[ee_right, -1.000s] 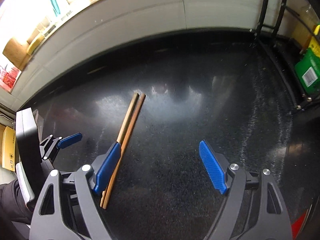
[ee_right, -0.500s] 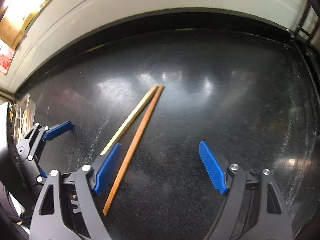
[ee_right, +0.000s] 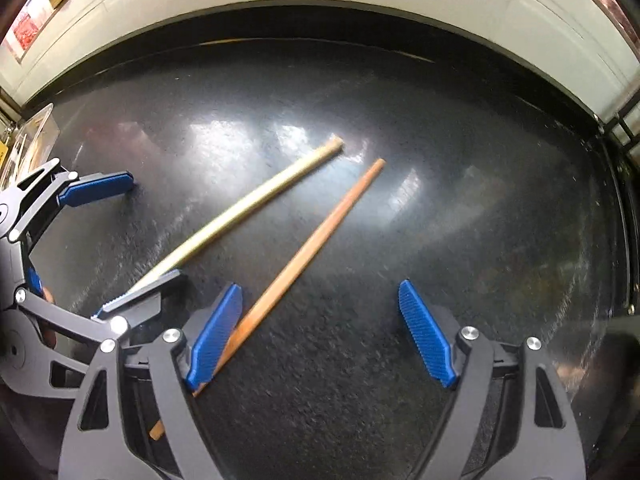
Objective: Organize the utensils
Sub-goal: 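Close the left tool on one chopstick while the right tool grasps the other, then lift and carry both chopsticks over the clear tray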
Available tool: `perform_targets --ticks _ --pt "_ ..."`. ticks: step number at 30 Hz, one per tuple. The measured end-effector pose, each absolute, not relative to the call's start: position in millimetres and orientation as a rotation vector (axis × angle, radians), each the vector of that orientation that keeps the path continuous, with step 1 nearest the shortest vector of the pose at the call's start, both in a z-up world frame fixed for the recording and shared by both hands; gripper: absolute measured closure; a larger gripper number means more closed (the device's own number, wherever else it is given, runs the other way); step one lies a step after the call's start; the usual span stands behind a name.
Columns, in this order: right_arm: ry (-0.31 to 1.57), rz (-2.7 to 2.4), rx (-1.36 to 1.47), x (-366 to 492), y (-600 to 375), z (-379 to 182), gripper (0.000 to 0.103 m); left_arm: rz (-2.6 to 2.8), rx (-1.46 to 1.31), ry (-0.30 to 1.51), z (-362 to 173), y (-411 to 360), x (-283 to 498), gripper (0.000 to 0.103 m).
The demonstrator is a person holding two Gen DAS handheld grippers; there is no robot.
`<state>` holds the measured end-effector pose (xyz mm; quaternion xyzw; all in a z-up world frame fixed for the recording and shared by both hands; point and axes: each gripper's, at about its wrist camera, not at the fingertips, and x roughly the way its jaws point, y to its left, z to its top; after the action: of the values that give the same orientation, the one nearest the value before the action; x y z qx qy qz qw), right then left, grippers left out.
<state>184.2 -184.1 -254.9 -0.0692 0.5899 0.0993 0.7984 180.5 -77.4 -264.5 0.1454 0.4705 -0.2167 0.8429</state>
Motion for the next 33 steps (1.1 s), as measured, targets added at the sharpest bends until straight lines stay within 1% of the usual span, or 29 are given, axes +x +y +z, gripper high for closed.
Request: perform_targets --ticks 1,2,4,5,6,7,8,10,11,12,15,17,27,33 --pt "1.265 0.215 -0.150 181.6 -187.6 -253.9 0.032 -0.466 0.311 0.985 -263.9 -80.2 178.2 0.028" --pt "1.265 0.216 -0.149 180.0 -189.8 -253.4 0.035 -0.471 0.309 0.978 -262.8 -83.9 175.6 0.031" --pt "1.262 0.216 -0.145 174.7 -195.6 -250.8 0.053 -0.480 0.314 0.973 -261.5 -89.1 173.2 0.046" --pt "1.261 0.219 -0.145 172.4 -198.1 -250.5 0.058 -0.493 0.322 0.969 -260.6 -92.8 171.0 0.049" --pt "1.261 0.215 -0.138 170.1 -201.3 -249.6 0.073 -0.503 0.327 0.968 -259.9 -95.6 169.7 0.057" --pt "1.264 0.208 -0.123 168.7 -205.5 -249.1 0.082 -0.511 0.331 0.967 -259.7 -97.3 168.2 0.066" --pt "1.269 0.208 -0.110 168.4 -207.3 -250.4 0.085 -0.523 0.342 0.965 -259.3 -101.0 165.9 0.070" --pt "1.282 0.203 -0.064 166.7 -216.3 -251.2 0.093 -0.537 0.353 0.966 -259.0 -104.4 163.4 0.085" --pt "1.286 0.201 -0.043 166.8 -220.4 -251.7 0.094 -0.539 0.356 0.969 -258.8 -106.1 162.1 0.090" --pt "1.290 0.205 -0.018 165.5 -224.5 -251.5 0.096 -0.534 0.358 0.972 -258.7 -107.3 161.7 0.097" --pt "1.302 0.205 0.050 162.0 -234.7 -251.6 0.096 -0.515 0.338 1.006 -256.4 -109.3 163.4 0.098" --pt "1.288 0.206 0.077 155.5 -237.3 -242.1 0.096 -0.495 0.308 1.023 -252.0 -108.1 164.2 0.098" --pt "1.112 0.249 0.098 128.4 -247.2 -164.4 0.096 -0.388 0.232 0.913 -176.7 -91.3 134.2 0.098" --pt "1.038 0.274 0.101 106.9 -240.6 -128.3 0.096 -0.308 0.174 0.883 -145.5 -75.7 106.6 0.098"
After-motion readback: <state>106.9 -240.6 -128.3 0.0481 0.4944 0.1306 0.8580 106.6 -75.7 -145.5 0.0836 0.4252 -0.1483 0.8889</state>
